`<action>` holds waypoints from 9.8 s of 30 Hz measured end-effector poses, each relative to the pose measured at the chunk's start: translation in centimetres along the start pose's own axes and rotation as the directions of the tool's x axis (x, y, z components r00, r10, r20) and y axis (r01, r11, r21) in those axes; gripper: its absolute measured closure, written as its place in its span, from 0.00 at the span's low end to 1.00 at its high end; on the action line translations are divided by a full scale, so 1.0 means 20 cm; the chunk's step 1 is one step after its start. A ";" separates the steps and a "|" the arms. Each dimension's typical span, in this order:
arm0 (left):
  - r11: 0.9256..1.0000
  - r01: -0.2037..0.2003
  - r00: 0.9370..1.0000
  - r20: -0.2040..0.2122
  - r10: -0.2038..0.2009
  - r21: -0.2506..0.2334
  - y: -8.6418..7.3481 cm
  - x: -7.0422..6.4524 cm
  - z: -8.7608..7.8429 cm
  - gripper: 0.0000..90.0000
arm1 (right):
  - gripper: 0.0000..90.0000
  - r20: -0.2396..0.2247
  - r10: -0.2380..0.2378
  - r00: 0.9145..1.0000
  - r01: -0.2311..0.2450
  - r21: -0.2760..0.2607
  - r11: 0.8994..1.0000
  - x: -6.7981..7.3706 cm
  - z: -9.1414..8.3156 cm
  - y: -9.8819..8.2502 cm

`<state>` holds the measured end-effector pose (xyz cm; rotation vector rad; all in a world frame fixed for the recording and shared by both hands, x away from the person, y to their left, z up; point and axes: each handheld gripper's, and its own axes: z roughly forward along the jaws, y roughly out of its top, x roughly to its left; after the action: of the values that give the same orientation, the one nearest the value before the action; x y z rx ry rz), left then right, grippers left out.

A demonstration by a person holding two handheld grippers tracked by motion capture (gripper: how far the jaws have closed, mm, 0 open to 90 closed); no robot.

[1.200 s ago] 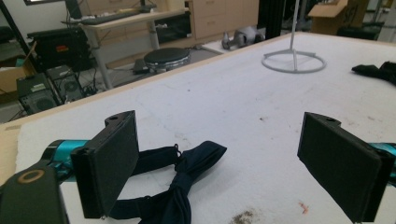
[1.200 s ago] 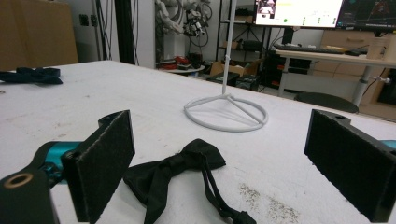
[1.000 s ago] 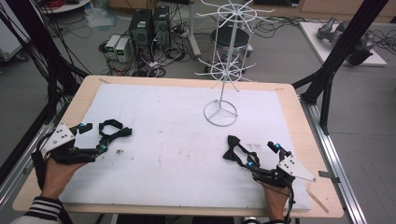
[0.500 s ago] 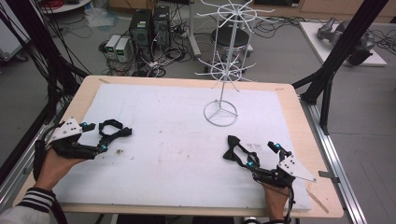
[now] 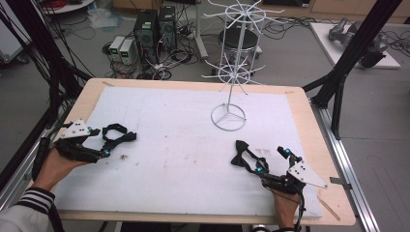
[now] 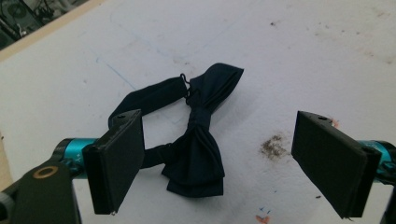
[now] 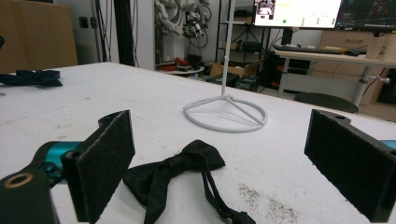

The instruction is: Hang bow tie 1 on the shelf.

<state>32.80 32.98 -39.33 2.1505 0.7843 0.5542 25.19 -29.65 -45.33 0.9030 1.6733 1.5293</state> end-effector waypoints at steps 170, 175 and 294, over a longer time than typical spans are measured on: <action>0.957 0.049 0.845 0.523 0.113 -0.284 0.56 -0.38 0.19 0.93 | 0.09 -0.631 0.038 0.775 0.035 0.103 0.994 0.15 0.48 0.62; 0.952 0.053 0.829 0.545 0.126 -0.300 0.59 -0.41 0.21 0.93 | 0.09 -0.656 0.039 0.754 0.031 0.096 0.995 0.17 0.52 0.66; 0.870 0.085 0.959 0.278 0.062 -0.485 0.27 -0.42 0.14 0.09 | 0.92 -0.676 -0.108 0.729 0.168 0.023 0.986 0.25 0.61 0.81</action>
<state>30.47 22.99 -37.88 1.6934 0.4331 0.3727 33.64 -17.90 -30.18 0.2247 2.2616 1.8155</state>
